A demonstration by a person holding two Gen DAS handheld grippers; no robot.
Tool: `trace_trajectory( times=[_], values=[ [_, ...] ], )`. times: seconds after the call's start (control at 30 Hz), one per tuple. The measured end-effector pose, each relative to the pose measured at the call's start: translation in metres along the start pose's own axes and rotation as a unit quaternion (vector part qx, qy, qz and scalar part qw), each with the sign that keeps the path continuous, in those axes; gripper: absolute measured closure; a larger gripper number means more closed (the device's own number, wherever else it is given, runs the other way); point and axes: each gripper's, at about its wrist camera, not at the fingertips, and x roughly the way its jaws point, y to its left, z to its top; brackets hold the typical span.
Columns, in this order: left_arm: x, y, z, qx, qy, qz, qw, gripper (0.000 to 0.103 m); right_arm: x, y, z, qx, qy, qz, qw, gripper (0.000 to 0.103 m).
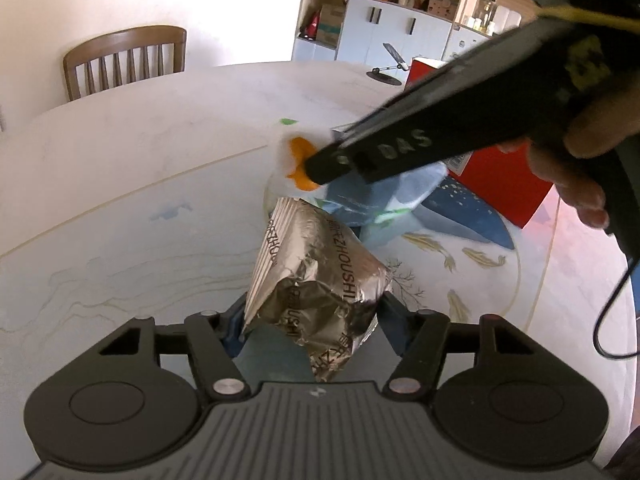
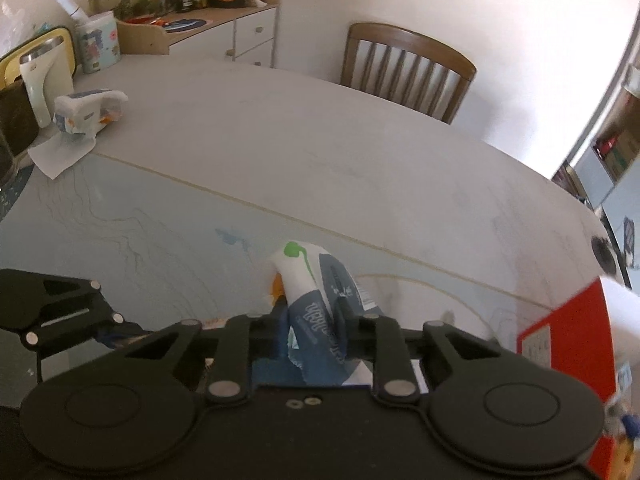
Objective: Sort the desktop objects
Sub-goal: 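Lift and carry the foil packet and white-blue bag toward the shoebox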
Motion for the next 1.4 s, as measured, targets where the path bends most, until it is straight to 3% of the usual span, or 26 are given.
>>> trace_trajectory(
  times=[0.47,0.83,1.4],
  values=[
    [-0.021,-0.004,-0.007,-0.036,-0.005,0.008,0.9993,0.045,-0.036,-0.008,-0.026,0.055,-0.004,0.0,0.998,0.089],
    [-0.04,-0.015,-0.016,-0.056,-0.005,0.007,0.9984,0.047,-0.066,-0.013,-0.054,0.107,0.006,0.028,0.994,0.09],
    [-0.073,-0.061,-0.001,-0.052,-0.023,-0.006,0.9983,0.047,-0.125,-0.028,-0.091,0.177,-0.011,0.06,0.982,0.09]
  ],
)
